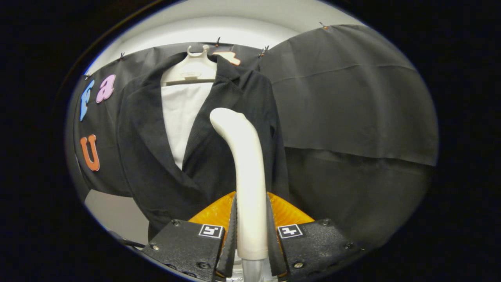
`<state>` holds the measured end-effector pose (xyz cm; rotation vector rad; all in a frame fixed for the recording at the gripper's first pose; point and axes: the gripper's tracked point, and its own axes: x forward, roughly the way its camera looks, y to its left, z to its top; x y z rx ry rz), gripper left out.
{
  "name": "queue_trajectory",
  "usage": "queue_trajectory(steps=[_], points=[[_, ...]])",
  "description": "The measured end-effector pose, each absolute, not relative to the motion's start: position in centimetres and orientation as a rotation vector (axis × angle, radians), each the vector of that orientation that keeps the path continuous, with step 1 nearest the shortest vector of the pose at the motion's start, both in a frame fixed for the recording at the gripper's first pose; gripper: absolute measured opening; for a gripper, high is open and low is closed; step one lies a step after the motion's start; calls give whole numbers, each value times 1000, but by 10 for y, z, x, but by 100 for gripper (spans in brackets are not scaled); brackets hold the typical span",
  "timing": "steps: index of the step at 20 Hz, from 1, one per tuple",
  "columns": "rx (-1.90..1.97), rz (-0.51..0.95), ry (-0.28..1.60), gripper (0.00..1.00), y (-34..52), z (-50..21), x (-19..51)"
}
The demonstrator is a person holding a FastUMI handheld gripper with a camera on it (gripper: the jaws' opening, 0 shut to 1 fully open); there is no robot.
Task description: Iron the clothes twice with a garment steamer, once on the left side and once on the right side.
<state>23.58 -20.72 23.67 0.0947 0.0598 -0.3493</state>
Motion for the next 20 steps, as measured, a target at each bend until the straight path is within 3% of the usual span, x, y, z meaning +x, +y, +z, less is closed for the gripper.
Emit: queue_trajectory(steps=[20], points=[[43, -311, 254, 38, -187, 124, 232]])
